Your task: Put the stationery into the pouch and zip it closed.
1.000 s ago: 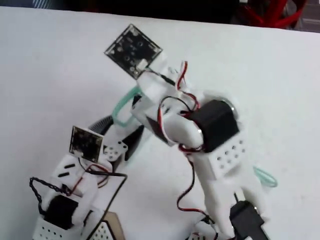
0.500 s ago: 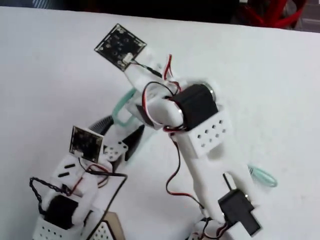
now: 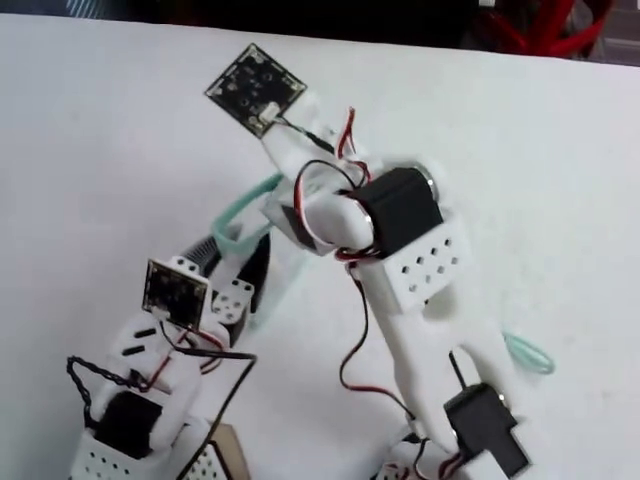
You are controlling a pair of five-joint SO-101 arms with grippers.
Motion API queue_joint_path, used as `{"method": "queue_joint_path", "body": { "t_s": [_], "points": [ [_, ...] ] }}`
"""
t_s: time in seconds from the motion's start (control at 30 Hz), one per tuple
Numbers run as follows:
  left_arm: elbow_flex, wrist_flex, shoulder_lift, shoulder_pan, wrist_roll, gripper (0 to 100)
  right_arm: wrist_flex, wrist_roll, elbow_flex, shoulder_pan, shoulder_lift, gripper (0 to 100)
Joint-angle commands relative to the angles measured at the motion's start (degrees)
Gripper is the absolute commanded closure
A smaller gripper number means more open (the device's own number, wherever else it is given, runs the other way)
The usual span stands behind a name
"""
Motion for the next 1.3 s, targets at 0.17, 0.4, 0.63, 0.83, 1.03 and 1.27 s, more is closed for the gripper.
{"method": "queue_joint_path", "body": {
  "t_s": [0.17, 0.4, 0.63, 0.83, 1.03, 1.27],
  "points": [
    [-0.2, -3.1, 0.0, -0.1, -0.5, 92, 1.1, 1.4, 10.4, -8.6, -8.9, 95.4],
    [0.0, -2.9, 0.0, 2.9, -3.3, 98, 0.9, -4.9, 8.4, -17.6, -9.3, 95.4],
    [0.5, -1.7, 0.0, 5.0, -6.1, 98, 0.9, -6.2, -3.6, -8.0, -10.9, 95.0],
    [0.5, -1.7, 0.0, 5.1, -6.2, 98, 1.0, -6.1, 0.8, -3.5, -9.6, 84.8],
    [0.5, -1.7, 0.0, 5.1, -6.4, 98, 0.9, -3.8, 4.3, -0.5, -9.3, 82.0],
    [0.4, -2.0, 0.0, 5.2, -6.2, 94, 1.2, -2.7, 8.9, -0.5, -9.9, 79.6]
  ]
}}
